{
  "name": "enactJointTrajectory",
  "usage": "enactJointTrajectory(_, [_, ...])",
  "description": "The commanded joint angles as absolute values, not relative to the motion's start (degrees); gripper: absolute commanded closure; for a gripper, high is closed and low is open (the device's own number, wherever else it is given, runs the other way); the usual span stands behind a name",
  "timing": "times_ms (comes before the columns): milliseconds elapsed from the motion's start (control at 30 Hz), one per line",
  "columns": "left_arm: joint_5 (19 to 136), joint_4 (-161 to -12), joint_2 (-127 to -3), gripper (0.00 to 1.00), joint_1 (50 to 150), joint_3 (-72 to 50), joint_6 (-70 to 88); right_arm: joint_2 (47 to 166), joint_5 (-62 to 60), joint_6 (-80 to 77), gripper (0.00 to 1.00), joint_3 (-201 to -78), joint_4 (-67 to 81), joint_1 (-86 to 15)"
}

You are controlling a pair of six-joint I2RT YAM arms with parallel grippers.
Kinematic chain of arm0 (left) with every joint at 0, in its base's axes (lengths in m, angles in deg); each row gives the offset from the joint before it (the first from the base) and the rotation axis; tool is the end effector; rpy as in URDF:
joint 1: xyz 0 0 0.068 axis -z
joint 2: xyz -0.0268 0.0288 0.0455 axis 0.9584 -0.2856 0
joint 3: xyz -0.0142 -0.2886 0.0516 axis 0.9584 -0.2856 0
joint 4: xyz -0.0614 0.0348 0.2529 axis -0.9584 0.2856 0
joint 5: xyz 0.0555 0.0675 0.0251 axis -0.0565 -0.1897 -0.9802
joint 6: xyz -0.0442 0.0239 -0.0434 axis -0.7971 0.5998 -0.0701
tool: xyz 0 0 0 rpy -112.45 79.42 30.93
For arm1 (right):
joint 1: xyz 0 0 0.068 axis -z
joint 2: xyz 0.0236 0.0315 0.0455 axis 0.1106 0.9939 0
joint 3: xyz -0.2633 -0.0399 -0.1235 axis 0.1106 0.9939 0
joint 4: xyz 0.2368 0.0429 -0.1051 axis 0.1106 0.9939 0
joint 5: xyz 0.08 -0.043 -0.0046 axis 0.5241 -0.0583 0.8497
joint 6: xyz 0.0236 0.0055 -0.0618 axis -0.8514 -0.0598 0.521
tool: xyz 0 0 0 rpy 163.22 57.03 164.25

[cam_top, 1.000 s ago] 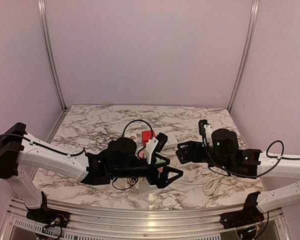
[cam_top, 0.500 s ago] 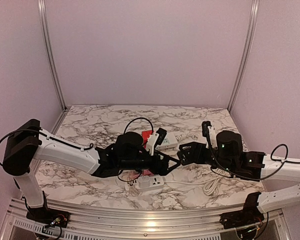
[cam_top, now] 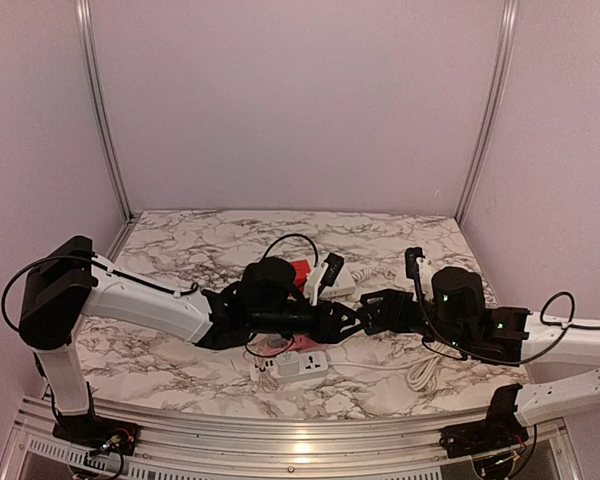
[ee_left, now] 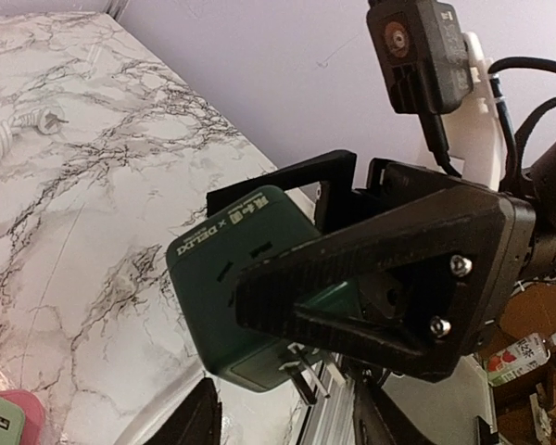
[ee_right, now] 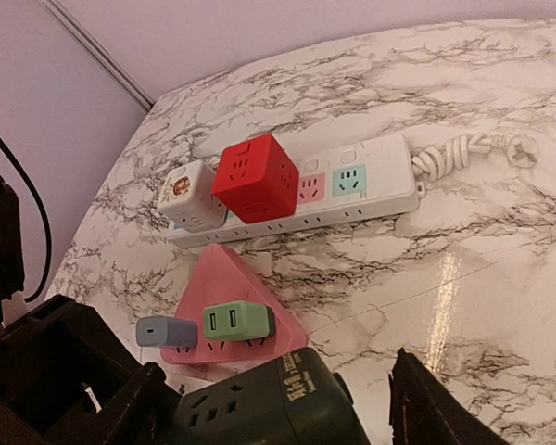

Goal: Insert the plug
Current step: Pass from the right arm to the left

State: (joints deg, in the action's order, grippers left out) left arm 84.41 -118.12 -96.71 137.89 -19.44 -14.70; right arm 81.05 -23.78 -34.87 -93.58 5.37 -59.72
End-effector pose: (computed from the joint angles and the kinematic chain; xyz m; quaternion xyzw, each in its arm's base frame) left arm 0.1801 -0.4094 0.2401 0.2737 0.7101 -0.5546 0.3364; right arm 0.1417 0.1680 0.2438 -0.0272 0.8372 0.3144 0.4467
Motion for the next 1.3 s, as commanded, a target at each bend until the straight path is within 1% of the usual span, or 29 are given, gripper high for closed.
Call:
enactJointTrajectory(0, [86.3, -119.1, -97.3, 0.55, 137.7, -18.0, -15.6, 79.8, -27.0, -34.5, 0.83, -94.9, 5.1, -60.4])
enactJointTrajectory(67, [86.4, -119.1, -97.5, 0.58, 137.7, -17.8, -15.6, 80.2, -28.4, -34.5, 0.83, -95.4, 6.1, -60.6])
enactJointTrajectory(233, [86.5, -119.1, -98.2, 0.6, 137.5, -17.0, -15.6, 82.3, -32.5, -33.8, 0.83, -96.9, 8.9, -63.3])
enactJointTrajectory(367, [87.3, -119.2, -98.9, 0.68, 137.4, -16.2, -15.9, 84.2, -34.2, -33.7, 0.83, -98.2, 9.3, -64.9])
enactJointTrajectory(433, [87.6, -119.1, -99.1, 0.71, 137.4, -16.2, -16.1, 84.3, -34.1, -33.7, 0.83, -98.4, 9.3, -64.9])
enactJointTrajectory(733, [87.2, -119.3, -99.2, 0.73, 137.3, -18.0, -16.8, 83.7, -34.6, -33.8, 0.82, -98.1, 8.4, -65.0])
enactJointTrajectory(900, [87.2, -119.4, -99.7, 0.76, 137.0, -18.1, -17.3, 83.4, -34.5, -34.0, 0.82, -97.8, 8.1, -65.0])
enactJointTrajectory(1000, [87.4, -119.5, -99.9, 0.75, 137.0, -18.4, -18.2, 82.8, -34.6, -34.2, 0.82, -97.2, 7.6, -65.0])
enactJointTrajectory(1067, [87.6, -119.6, -100.0, 0.66, 136.9, -18.5, -18.4, 82.1, -34.8, -34.3, 0.82, -96.7, 7.3, -65.0])
enactJointTrajectory(1133, [87.7, -119.7, -100.1, 0.63, 136.9, -18.6, -18.4, 81.9, -35.0, -34.3, 0.82, -96.5, 7.4, -65.1])
enactJointTrajectory(1267, [87.8, -119.9, -100.1, 0.64, 136.9, -18.5, -18.4, 82.4, -34.5, -34.4, 0.82, -96.5, 7.1, -65.1])
